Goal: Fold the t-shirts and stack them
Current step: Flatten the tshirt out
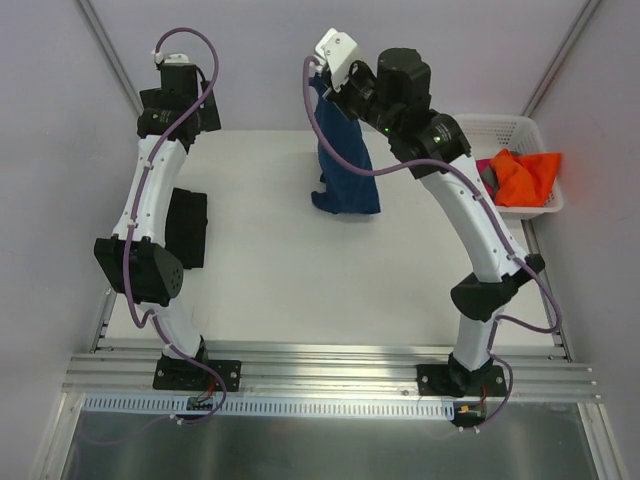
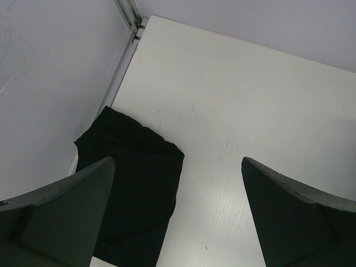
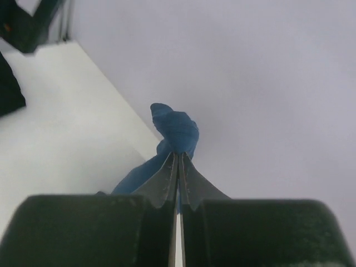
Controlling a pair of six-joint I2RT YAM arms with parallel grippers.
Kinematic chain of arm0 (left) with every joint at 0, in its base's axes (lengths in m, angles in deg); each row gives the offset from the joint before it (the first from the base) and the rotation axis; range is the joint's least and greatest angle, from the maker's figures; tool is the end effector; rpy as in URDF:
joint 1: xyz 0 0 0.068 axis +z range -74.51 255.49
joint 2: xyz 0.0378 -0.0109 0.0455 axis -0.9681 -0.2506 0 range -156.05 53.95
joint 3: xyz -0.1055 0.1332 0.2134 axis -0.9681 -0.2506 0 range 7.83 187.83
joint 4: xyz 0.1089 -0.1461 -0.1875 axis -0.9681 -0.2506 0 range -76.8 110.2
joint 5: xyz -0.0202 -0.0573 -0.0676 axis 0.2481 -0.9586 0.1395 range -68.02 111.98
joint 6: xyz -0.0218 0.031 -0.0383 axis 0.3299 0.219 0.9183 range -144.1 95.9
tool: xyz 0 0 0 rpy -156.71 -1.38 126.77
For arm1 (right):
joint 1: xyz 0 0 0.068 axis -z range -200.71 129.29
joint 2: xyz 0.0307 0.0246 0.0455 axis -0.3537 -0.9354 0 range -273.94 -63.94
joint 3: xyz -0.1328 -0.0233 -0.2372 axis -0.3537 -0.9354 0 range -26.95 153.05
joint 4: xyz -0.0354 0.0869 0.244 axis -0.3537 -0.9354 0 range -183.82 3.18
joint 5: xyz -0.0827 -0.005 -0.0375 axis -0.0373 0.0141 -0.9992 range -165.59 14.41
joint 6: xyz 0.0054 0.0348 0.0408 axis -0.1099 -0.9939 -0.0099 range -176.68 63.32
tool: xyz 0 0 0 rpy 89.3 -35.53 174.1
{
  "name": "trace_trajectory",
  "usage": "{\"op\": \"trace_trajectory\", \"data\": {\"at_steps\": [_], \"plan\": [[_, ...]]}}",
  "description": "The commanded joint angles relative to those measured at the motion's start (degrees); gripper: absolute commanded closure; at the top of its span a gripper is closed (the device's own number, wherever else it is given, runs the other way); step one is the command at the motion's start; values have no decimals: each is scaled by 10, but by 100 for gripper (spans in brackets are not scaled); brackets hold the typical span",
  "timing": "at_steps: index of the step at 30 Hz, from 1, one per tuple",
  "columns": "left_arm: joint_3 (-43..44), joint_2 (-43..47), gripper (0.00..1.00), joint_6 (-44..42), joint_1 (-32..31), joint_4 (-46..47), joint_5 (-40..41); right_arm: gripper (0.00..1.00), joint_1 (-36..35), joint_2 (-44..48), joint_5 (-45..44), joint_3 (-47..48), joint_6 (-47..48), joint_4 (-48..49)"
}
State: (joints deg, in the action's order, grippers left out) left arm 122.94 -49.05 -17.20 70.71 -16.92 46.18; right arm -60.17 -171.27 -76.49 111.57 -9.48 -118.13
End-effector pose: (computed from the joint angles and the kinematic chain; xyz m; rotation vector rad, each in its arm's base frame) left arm 0.4026 -0.0190 0.4358 -0.3039 1.9547 0.2910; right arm 0.2990 0.2453 0.5436 -1.0710 1.1535 -0.1185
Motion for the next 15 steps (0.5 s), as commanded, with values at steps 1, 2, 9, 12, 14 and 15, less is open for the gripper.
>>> {"op": "trace_trajectory", "data": {"at_steps": [1, 2, 9, 12, 14, 15], "plan": [[-10, 10, 1, 10, 1, 9, 8, 100, 4, 67, 30, -10, -47, 90], [-11, 9, 1, 10, 1, 8, 8, 100, 9, 81, 33, -26, -42, 75], [-7, -7, 1, 16, 0, 8, 13, 100, 153, 245, -9, -264, -62, 11], [0, -16, 1, 16, -1, 9, 12, 100, 223, 247, -38, -280, -101, -40], [11, -22, 1, 17, -4, 8, 9, 99, 234, 213, -52, -269, -85, -114], [14, -25, 1, 17, -5, 8, 8, 87, 234, 196, -54, -248, -85, -139]]}}
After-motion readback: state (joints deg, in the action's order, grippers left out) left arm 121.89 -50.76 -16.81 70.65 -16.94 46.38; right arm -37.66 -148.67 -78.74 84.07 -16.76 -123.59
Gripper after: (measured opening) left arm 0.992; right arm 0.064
